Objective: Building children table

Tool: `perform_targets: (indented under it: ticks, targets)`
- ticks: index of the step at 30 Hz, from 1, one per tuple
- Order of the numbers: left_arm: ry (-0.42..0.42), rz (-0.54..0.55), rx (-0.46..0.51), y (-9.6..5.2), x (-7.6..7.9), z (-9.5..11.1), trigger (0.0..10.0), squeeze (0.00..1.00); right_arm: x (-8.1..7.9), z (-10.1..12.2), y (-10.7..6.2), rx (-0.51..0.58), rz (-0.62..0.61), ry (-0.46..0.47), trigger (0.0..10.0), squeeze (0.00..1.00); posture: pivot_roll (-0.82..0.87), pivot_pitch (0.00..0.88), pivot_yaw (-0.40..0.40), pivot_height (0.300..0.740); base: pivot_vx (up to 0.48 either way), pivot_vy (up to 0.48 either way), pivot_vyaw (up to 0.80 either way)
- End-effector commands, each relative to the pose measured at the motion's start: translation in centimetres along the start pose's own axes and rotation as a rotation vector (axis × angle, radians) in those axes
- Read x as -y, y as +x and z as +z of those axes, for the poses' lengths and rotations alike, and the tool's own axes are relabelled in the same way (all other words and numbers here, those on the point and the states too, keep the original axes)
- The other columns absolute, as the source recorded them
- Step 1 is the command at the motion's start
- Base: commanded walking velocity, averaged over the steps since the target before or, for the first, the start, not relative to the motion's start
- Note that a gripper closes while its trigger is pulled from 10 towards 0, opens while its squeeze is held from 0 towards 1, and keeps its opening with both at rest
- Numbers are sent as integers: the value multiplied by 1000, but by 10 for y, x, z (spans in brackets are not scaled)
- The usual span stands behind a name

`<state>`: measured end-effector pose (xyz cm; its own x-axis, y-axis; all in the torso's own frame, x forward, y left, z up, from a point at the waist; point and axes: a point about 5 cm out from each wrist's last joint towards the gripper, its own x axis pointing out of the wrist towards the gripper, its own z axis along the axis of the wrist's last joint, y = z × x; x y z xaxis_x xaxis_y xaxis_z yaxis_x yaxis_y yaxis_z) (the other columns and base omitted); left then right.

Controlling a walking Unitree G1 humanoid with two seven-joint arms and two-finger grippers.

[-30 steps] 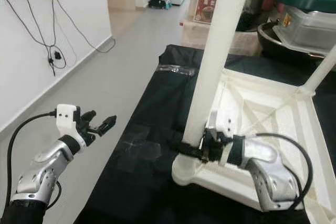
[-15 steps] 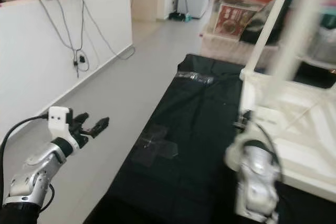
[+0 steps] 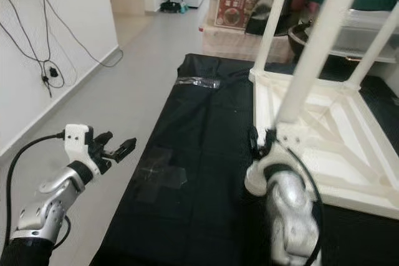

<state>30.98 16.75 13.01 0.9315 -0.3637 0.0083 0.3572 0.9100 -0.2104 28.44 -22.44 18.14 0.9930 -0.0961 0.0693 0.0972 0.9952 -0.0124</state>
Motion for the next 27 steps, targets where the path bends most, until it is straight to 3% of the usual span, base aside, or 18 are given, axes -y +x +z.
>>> perform_targets:
  ticks: [1, 5, 6, 7, 8, 10, 14, 16, 17, 19, 26, 27]
  targets:
    - [-16, -2, -15, 0, 1, -4, 10000, 0, 12, -1, 7, -8, 24, 8, 10000, 0, -91, 0, -54, 740, 0, 0, 0]
    - [-18, -4, -15, 0, 1, -5, 10000, 0, 20, 5, 12, 10, 81, 32, 10000, 0, -95, 0, -53, 740, 0, 0, 0]
    - [-22, -9, -14, 0, 2, -5, 10000, 0, 19, 13, 11, 16, 314, 59, 10000, 0, -94, 0, -53, 740, 0, 0, 0]
    - [-24, -12, -15, 1, 2, -5, 10000, 0, 13, 11, 8, -2, 469, 39, 10000, 0, -92, 0, -56, 740, 0, 0, 0]
    - [-24, -12, -15, 1, 2, -5, 10000, 0, 13, 11, 8, -2, 469, 39, 10000, 0, -92, 0, -56, 740, 0, 0, 0]
    - [-25, -16, -15, 3, 3, -5, 10000, 0, 5, 2, 3, -53, 684, -10, 10000, 0, -91, 0, -59, 740, 0, 0, 0]
    - [-26, -17, -15, 4, 3, -5, 10000, 0, -5, -5, 5, -87, 812, -62, 10000, 0, -81, 0, -67, 740, 0, 0, 0]
    - [-27, -14, -14, 4, 3, -6, 10000, 0, -28, -2, 9, -73, 1000, -52, 10000, 0, -53, 0, -86, 740, 0, 0, 0]
    - [-27, -14, -14, 4, 3, -6, 10000, 0, -28, -2, 9, -73, 1000, -52, 10000, 0, -53, 0, -86, 740, 0, 0, 0]
    - [-28, -10, -11, 4, 3, -6, 10000, 0, -48, 6, 7, -48, 1179, -36, 10000, 0, -53, 0, -86, 740, 0, 0, 0]
    - [-30, -7, -10, 4, 3, -6, 10000, 0, -61, 10, -3, -31, 1318, -47, 10000, 0, -43, 0, -94, 740, 0, 0, 0]
    - [-31, -8, -9, 4, 3, -6, 10000, 0, -65, 12, -11, -24, 1383, -54, 9176, 0, -44, 0, -93, 740, 0, 0, 0]
